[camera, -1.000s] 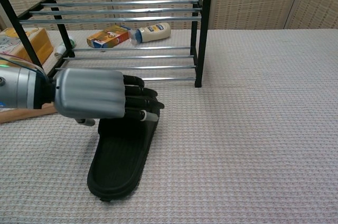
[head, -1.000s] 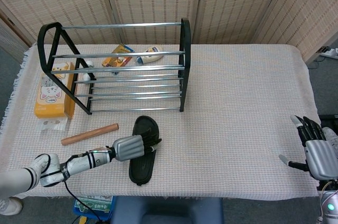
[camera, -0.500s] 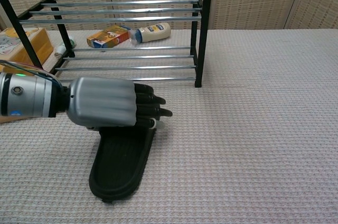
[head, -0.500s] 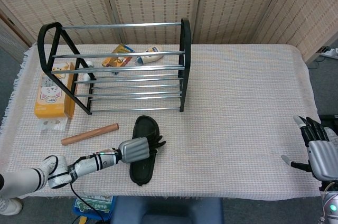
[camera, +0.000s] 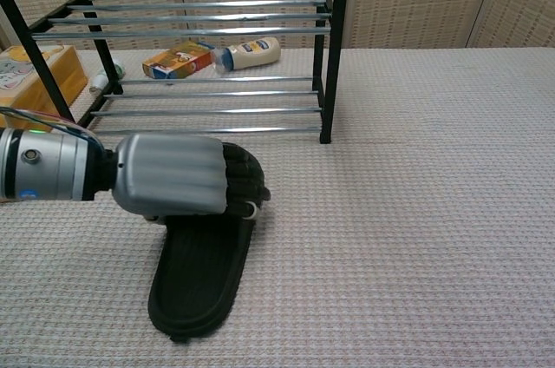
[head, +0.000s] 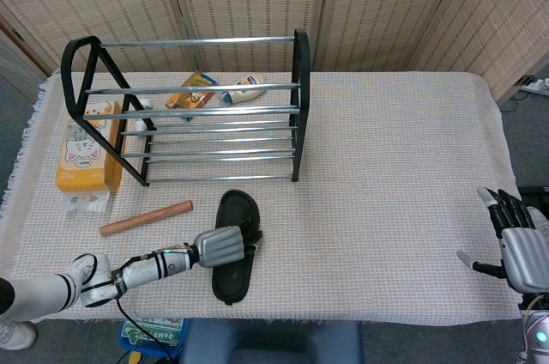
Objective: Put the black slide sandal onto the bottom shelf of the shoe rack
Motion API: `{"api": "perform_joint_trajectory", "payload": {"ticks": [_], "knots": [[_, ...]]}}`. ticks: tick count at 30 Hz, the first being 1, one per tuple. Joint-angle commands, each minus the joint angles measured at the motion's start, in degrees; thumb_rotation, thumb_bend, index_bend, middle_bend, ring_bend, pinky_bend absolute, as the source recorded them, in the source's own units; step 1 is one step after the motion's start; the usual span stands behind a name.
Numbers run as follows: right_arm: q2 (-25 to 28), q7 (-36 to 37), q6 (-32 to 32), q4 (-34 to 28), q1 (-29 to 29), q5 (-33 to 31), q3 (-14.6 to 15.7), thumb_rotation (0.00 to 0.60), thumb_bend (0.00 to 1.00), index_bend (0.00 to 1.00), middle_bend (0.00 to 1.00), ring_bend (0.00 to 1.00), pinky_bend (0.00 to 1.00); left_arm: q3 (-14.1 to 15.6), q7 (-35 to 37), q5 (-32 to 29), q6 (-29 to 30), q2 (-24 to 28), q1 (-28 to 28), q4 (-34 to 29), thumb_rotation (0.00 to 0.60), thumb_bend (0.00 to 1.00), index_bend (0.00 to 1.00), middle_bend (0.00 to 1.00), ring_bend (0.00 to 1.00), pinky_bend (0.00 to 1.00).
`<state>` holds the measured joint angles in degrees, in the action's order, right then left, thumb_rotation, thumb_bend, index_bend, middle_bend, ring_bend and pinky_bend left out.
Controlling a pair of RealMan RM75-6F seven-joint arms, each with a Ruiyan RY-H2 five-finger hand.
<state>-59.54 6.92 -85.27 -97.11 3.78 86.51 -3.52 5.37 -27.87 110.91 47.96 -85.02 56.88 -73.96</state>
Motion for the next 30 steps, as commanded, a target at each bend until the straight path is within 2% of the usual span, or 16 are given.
{"api": "perform_joint_trajectory", "payload": {"ticks": [1,6,14,21,30], "knots": [[-0.01,-0.05,-0.09,-0.04,-0.07,0.01,0.00,0.600,0.10,0.00,0.07,0.00,0.04,0.65,1.80,0.75,1.83,-0.33,0.16,1.00,0.600,0.13,0.53,0.23,0.21,0.31],[0.18,-0.16,-0.41,-0.26,-0.21,0.13,-0.07,0.600,0.10,0.00,0.07,0.00,0.04,0.03,2.11,-0.37,3.90,0.88,-0.64,0.47,0.600,0.13,0.52,0.26,0.21,0.32],[0.20,0.09,-0.73,-0.24,-0.25,0.67,-0.08,0.600,0.10,0.00,0.07,0.00,0.04,-1.89,0.14,-4.14,6.44,5.68,-3.11,-4.41,0.600,0.13,0.51,0.26,0.21,0.32],[0.13,0.53,-0.99,0.07,-0.32,1.03,-0.04,0.600,0.10,0.00,0.07,0.00,0.04,-3.28,-2.26,-7.07,5.63,8.16,-4.02,-6.77,0.600,0.13,0.49,0.26,0.21,0.32],[0.25,1.10,-1.63,0.37,-0.82,1.04,0.03,0.600,0.10,0.00,0.07,0.00,0.04,-5.35,-1.95,-9.44,3.45,8.14,-2.68,-5.56,0.600,0.13,0.46,0.26,0.21,0.32]]}}
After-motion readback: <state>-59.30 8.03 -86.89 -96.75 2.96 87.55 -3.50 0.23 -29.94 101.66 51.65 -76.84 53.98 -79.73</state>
